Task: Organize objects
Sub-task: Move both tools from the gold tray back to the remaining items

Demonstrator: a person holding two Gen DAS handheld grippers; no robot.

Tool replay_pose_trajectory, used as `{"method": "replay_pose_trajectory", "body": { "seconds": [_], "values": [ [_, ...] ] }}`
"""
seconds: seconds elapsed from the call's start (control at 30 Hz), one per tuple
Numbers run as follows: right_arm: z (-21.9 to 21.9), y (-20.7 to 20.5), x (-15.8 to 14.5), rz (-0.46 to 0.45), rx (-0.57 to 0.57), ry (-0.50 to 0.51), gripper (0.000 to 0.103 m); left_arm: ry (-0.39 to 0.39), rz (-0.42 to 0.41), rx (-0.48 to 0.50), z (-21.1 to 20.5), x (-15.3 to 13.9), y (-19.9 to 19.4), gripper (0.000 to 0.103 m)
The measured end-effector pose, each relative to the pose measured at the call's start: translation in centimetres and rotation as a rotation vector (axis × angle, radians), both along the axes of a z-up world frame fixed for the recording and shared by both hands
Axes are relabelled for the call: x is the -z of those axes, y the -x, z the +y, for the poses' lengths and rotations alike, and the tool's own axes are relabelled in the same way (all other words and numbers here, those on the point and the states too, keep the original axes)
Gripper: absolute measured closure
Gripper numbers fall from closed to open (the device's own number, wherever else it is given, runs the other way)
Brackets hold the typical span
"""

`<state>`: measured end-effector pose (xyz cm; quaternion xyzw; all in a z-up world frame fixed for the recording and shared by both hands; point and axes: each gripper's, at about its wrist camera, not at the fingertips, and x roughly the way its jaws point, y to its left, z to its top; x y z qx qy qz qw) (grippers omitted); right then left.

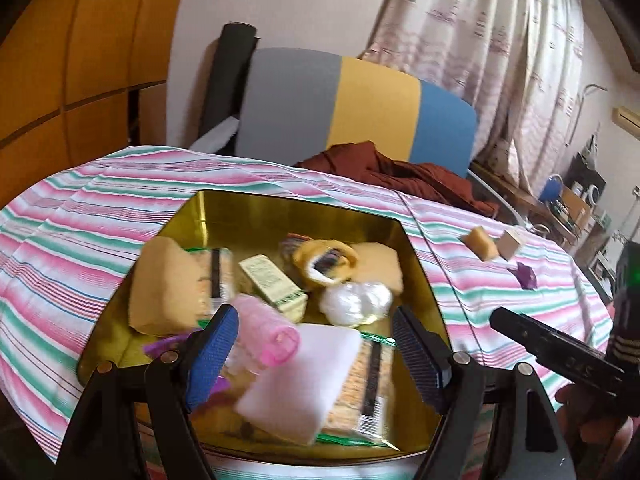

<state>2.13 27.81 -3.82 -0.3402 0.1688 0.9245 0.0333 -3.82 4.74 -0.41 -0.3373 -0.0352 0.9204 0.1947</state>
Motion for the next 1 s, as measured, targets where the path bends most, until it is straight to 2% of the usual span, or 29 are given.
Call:
{"method": "replay_pose_trajectory", "body": {
  "seconds": [0.23,0.63,1.0],
  "values": [
    [1.4,-0.3,0.1,-0.009,0.032,-0.007,0.029,-0.018,-0.015,0.04,1.1,0.0,-1.0,0.022],
    [5.0,-0.8,0.8,-0.019,0.097,0.012,0.029,-0.001,-0.041,0.118,4.4,0.4,-3.4,0.022],
    [9.7,-1.5,1.2,-0.024,0.172,0.021,0.027,0.056,-0.04,0.278,11.4,-0.1,-5.0,0.022]
  ]
}}
